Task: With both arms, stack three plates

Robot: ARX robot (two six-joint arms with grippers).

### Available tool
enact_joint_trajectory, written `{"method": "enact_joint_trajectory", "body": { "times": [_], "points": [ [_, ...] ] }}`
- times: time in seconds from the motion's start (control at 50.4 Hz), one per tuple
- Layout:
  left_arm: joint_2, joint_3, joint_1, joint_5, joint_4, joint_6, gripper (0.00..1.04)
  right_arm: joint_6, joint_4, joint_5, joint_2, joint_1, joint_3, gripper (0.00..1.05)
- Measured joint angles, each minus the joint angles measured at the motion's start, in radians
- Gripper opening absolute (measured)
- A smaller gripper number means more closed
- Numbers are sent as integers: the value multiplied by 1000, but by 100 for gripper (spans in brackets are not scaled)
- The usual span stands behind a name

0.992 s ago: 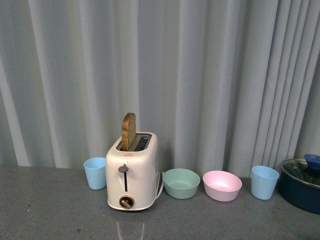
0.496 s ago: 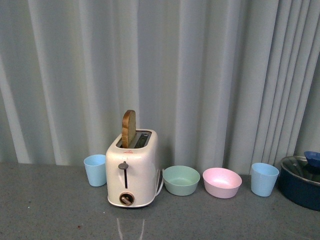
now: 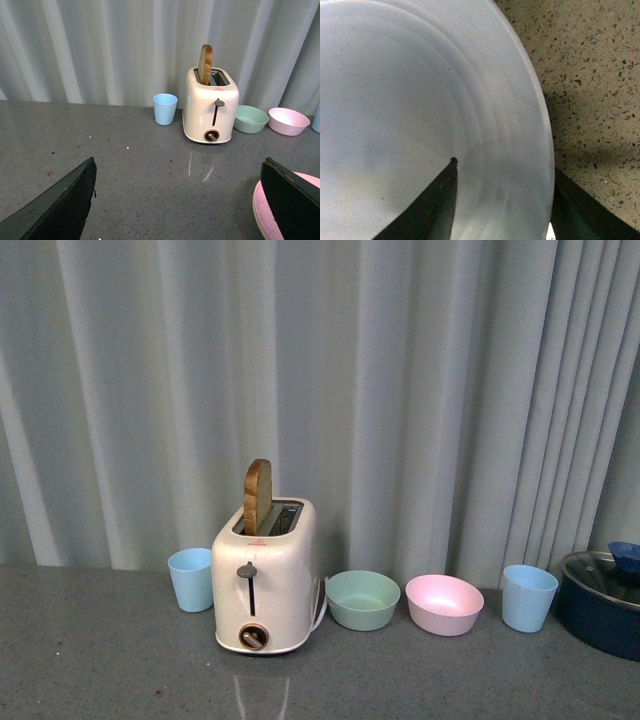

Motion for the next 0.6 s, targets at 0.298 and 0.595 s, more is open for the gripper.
{"method": "enact_joint_trajectory", "body": {
  "times": [0.298,0.595],
  "points": [
    [0,0,0,0,0,0,98,27,1,-37,0,-34,2,4],
    [0,0,0,0,0,0,98,30,-19,-50,-42,-50,-1,4]
  ]
}}
